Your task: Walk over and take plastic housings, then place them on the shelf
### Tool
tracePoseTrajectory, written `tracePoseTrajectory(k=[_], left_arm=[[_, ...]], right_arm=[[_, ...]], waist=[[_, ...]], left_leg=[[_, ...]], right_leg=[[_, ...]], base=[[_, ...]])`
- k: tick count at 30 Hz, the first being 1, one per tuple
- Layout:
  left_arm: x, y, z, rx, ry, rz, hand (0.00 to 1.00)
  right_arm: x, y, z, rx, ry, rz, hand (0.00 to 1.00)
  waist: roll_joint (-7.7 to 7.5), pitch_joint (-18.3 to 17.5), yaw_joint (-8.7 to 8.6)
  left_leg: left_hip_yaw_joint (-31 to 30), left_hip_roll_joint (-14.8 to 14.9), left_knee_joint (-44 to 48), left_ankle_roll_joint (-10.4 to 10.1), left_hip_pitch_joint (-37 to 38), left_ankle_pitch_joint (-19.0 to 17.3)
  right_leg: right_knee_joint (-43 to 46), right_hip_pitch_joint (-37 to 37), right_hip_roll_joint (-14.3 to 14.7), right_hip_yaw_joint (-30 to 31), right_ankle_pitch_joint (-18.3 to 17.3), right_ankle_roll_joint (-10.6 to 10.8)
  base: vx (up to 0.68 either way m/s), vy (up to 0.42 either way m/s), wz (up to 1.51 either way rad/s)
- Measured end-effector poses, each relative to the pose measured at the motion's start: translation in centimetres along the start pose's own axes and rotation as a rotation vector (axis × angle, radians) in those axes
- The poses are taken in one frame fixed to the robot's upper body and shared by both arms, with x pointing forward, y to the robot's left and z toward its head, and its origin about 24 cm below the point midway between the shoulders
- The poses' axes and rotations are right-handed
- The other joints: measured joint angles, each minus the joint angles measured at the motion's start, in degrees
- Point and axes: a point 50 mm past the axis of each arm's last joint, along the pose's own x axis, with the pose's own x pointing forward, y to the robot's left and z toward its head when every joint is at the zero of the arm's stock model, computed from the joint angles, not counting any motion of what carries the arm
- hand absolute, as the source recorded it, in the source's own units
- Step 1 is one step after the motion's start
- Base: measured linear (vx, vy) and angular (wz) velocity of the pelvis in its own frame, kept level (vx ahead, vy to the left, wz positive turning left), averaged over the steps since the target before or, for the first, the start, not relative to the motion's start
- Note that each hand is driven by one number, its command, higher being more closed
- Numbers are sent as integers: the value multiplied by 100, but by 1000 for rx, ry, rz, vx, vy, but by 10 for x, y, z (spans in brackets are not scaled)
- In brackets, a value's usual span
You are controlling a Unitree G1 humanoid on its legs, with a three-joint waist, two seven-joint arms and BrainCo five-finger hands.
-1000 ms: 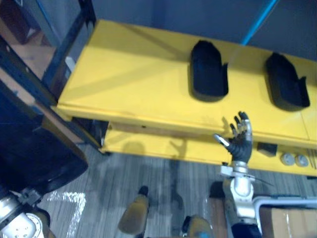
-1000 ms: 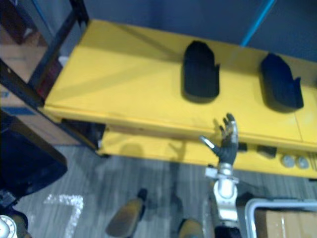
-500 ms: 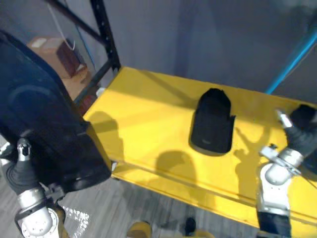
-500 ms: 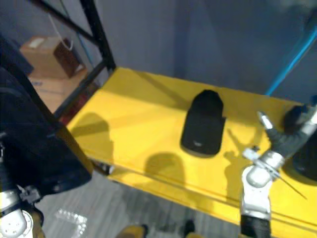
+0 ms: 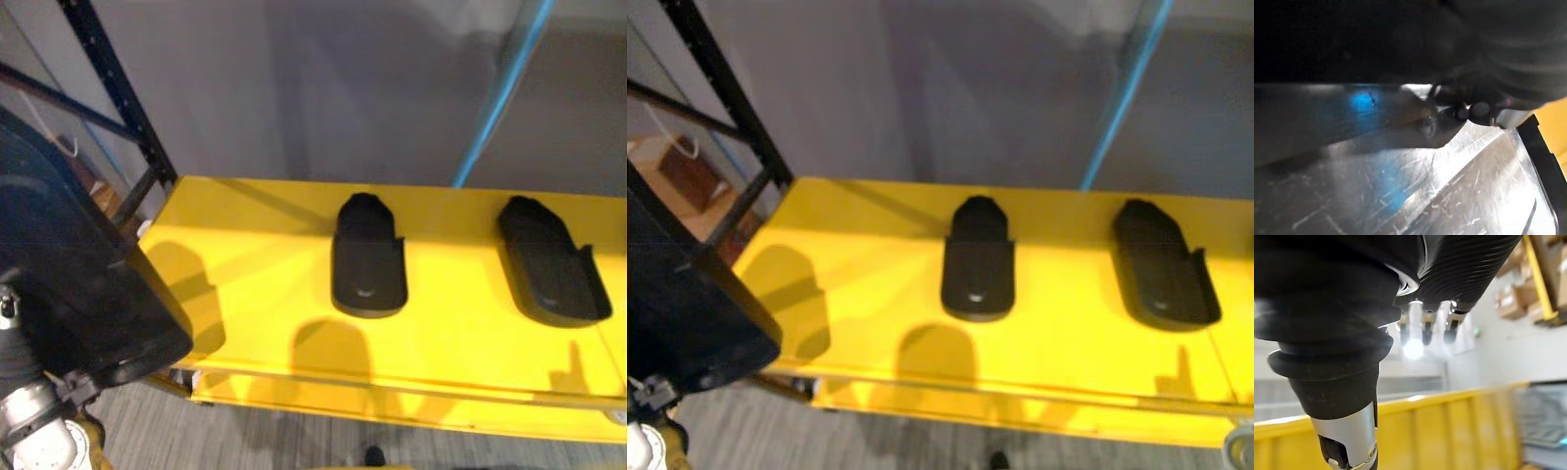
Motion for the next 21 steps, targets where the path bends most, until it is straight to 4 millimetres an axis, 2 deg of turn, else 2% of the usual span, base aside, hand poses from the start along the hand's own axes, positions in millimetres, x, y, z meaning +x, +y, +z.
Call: tracePoseTrajectory(k=[3,5,6,7,8,9,10,11,13,17,21], left_arm=[[0,1,1,2,-5,-1,100],[4,-7,7,-11,-31,-47,100],[5,-11,9,-20,-43,-65,100],[6,-17,14,-34,-59,-97,100],[7,-25,22,-52,-82,-134,100],[8,-27,24,-60,-87,-142,100],[9,-31,28,-68,-99,-160,100],[9,-32,29,-67,-104,-166,100],[13,-34,31,-57,-99,-183,100],[16,-39,28,-65,-68,-194,100],[23,-46,30,-85,-83,-210,100]], right_arm=[[-16,-23,-25,-97,168,-9,0],[-45,-44,-55,-245,416,58,0],[-55,-49,-62,-281,487,80,0],[-72,-57,-71,-334,593,104,0],[-102,-68,-82,-417,768,149,0],[-113,-72,-88,-448,838,166,0],[-133,-81,-96,-517,955,194,0],[-142,-88,-99,-550,1012,197,0],[-174,-114,-107,-674,1234,205,0],[-212,-153,-109,-832,1539,202,0],[-236,-175,-102,-909,1741,196,0]], waist=[[66,-50,23],[33,-103,-5],[22,-108,-1],[41,-125,-1],[82,-174,15],[85,-177,37],[101,-192,106],[104,-203,150],[77,-230,226],[-17,-310,343],[-155,-278,366]], left_leg=[[293,44,-1,-26,94,15],[508,43,-22,-16,94,97],[574,41,-50,7,91,122],[632,41,-100,20,84,134],[655,43,-212,24,81,136],[668,31,-222,33,83,142],[684,13,-226,35,77,142],[679,3,-229,36,71,141],[513,-17,-245,46,-21,147],[249,-15,-254,49,-94,150],[-48,-78,-256,49,-111,150]], right_leg=[[79,-2,-64,-277,-120,-29],[219,-4,-168,-594,-232,2],[248,-12,-190,-653,-259,6],[298,-19,-217,-766,-300,17],[399,-70,-251,-885,-360,37],[449,-85,-280,-911,-387,40],[508,-76,-361,-1098,-413,57],[526,-67,-400,-1190,-416,62],[533,-45,-433,-1371,-425,76],[465,71,-411,-1612,-384,123],[248,296,-421,-1831,-355,152]], base=[[-8,13,-15],[-10,5,22],[-15,25,32],[-10,38,39],[-3,43,34],[7,58,28],[17,49,14],[33,50,20],[47,20,34],[95,-12,32],[84,5,32]])
